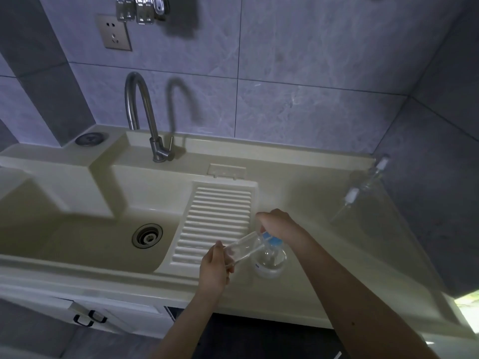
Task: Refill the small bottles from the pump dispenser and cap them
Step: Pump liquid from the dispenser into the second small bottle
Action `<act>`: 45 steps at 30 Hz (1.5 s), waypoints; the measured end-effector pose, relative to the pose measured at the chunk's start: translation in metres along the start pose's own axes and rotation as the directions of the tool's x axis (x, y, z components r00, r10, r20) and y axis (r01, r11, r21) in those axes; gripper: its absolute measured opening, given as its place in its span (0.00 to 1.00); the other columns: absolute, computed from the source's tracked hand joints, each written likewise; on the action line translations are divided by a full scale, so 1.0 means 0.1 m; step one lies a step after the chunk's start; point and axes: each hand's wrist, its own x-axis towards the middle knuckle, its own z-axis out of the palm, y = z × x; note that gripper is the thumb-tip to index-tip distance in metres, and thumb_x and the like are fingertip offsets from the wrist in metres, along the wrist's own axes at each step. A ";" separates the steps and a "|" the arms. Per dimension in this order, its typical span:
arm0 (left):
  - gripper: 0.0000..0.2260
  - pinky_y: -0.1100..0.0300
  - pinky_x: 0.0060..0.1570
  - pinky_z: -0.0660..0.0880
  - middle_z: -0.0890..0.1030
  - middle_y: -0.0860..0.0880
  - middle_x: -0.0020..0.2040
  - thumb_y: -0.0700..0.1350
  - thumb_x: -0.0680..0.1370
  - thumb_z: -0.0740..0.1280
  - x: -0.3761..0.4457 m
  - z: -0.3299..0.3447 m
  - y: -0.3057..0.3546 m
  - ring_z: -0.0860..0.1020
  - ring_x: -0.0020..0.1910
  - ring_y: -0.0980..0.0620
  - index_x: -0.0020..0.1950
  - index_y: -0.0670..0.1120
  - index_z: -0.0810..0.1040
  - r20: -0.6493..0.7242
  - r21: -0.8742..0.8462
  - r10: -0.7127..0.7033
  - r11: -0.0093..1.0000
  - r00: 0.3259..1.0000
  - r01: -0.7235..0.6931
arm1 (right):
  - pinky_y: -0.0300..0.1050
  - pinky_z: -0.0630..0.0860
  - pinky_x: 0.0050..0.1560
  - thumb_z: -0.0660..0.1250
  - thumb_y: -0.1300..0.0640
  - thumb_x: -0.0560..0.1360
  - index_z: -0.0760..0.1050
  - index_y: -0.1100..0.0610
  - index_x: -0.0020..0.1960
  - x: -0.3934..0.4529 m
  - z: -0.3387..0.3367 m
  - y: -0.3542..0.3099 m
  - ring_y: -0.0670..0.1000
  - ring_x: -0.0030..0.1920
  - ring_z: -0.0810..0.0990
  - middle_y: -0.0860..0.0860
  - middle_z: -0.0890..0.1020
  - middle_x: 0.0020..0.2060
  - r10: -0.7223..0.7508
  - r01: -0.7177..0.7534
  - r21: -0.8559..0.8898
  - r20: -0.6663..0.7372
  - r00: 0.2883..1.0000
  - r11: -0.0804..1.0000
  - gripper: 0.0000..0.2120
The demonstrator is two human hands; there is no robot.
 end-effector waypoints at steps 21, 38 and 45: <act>0.19 0.64 0.23 0.61 0.69 0.48 0.27 0.50 0.83 0.51 0.03 0.02 -0.03 0.66 0.20 0.58 0.47 0.38 0.74 0.011 0.000 -0.029 1.000 1.000 0.029 | 0.46 0.69 0.44 0.56 0.59 0.77 0.76 0.66 0.60 -0.02 -0.07 0.10 0.55 0.44 0.71 0.58 0.74 0.45 -0.054 0.046 -0.100 -0.078 0.995 0.994 0.18; 0.19 0.64 0.23 0.61 0.70 0.47 0.28 0.49 0.83 0.51 -0.03 0.03 0.01 0.66 0.21 0.57 0.43 0.41 0.75 0.013 -0.038 0.026 0.999 1.000 -0.026 | 0.58 0.76 0.55 0.58 0.47 0.76 0.69 0.56 0.62 -0.10 -0.11 0.04 0.58 0.53 0.76 0.55 0.75 0.53 0.083 -0.082 -0.011 0.073 0.994 0.997 0.19; 0.19 0.65 0.22 0.61 0.70 0.47 0.29 0.50 0.83 0.51 0.01 0.02 -0.04 0.66 0.20 0.60 0.48 0.38 0.75 0.002 -0.003 -0.005 1.000 1.000 0.005 | 0.43 0.69 0.38 0.57 0.60 0.77 0.67 0.60 0.37 -0.10 -0.06 0.08 0.53 0.39 0.72 0.53 0.71 0.37 -0.039 0.025 -0.128 -0.109 0.993 0.991 0.10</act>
